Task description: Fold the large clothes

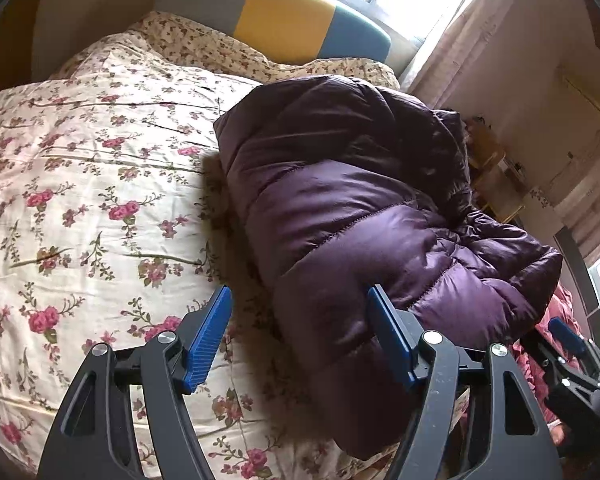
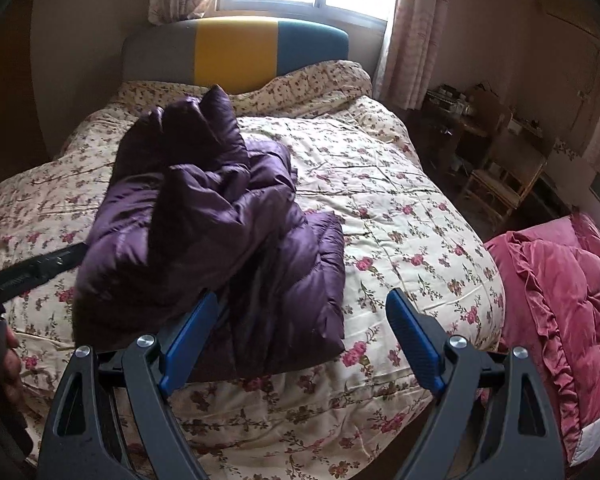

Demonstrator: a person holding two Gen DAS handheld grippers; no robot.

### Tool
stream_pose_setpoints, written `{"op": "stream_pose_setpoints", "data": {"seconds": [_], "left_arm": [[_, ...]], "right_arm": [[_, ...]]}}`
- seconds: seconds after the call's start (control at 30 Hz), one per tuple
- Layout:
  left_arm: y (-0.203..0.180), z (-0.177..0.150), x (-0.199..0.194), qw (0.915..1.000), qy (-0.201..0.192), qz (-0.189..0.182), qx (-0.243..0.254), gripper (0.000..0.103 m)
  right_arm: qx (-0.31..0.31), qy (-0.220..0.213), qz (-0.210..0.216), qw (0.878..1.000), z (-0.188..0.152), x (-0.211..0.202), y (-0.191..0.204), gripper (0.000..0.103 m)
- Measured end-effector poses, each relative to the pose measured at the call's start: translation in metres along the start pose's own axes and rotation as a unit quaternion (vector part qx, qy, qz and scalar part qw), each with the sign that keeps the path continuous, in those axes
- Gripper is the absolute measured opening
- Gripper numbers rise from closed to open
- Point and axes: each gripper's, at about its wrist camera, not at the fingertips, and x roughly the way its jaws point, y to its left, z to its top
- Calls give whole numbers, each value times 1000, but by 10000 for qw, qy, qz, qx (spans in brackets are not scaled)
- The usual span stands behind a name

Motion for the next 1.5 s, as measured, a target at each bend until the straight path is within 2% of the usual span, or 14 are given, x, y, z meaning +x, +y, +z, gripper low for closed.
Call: {"op": "stream_pose_setpoints", "data": {"seconds": [0.37,0.43,0.53,0.6,0.7,0.77,0.87,0.93,1.17,1.5], "left_arm": [[-12,3,7,9992,95,-191,331,55],[-14,3,10,9987,142,-252,409,50],[-19,3,13,9981,164,-281,531,50],[-20,3,15,9976,194,-324,582,50],[-21,3,17,9970,222,-381,632,50],[-21,2,17,9968,236,-420,645,50],[-21,3,18,9961,266,-499,674,50],[-22,2,19,9956,279,-545,715,50],[-25,2,22,9936,320,-656,864,50],[-48,-4,35,9874,416,-672,1372,50]], "right_arm": [[83,-262,391,9989,11,-18,12,86],[75,-320,458,9984,15,-20,17,86],[22,-342,539,9980,18,-18,23,84],[-14,-338,574,9978,19,-14,26,79],[-44,-214,612,9979,21,-1,32,64],[-45,-60,626,9980,20,11,33,41],[-25,172,637,9978,15,25,35,23],[-64,262,624,9977,11,30,34,18],[-34,502,643,9967,-3,45,33,11],[358,913,707,9927,-41,85,19,10]]}}
